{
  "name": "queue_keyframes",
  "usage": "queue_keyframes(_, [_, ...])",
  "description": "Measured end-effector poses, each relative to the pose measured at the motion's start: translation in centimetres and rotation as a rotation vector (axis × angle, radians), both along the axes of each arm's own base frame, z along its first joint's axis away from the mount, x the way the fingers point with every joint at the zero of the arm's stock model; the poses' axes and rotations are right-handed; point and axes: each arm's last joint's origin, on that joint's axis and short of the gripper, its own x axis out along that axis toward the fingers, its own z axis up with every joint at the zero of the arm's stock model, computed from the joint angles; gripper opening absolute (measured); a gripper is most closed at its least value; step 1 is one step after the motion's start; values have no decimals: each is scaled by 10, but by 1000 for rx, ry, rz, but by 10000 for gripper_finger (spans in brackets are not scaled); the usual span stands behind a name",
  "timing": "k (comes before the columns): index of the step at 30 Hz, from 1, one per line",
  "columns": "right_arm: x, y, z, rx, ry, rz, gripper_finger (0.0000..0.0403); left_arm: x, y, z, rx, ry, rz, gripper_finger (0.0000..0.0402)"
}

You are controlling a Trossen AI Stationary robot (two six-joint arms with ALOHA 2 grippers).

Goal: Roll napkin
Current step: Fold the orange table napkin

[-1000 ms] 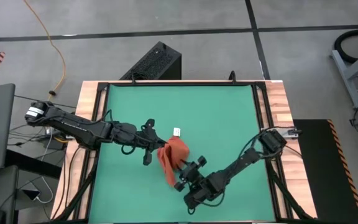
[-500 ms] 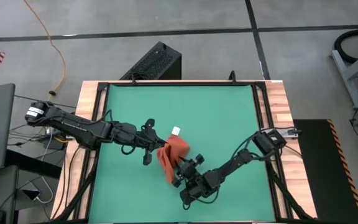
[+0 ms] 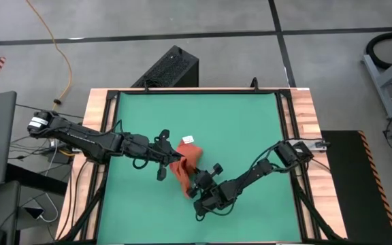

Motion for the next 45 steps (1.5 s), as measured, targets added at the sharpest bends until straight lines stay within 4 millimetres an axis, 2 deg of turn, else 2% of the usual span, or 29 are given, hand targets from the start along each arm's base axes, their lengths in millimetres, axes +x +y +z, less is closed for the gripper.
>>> queue_keyframes(4, [-3,5,10,-4,-4,18,7,0,-1,0,-6,1,-15,0])
queue_keyframes(9, [-14,13,40,-37,-14,41,4,-1,-2,1,-47,-2,-59,0])
queue_keyframes(16, [-44,15,86,-68,47,86,2,-5,-2,10,-100,-32,-75,0])
queue_keyframes(24, [-77,15,121,-72,126,140,1,-7,-3,35,-97,-108,-90,0])
queue_keyframes(34, [-112,-4,168,-110,193,180,0,-6,-3,50,-19,-156,-89,0])
queue_keyframes(39, [-124,-18,187,-134,230,188,0,-5,1,49,93,-154,28,0])
queue_keyframes(45, [-131,-34,195,-111,333,222,0,-5,8,50,234,-141,177,0])
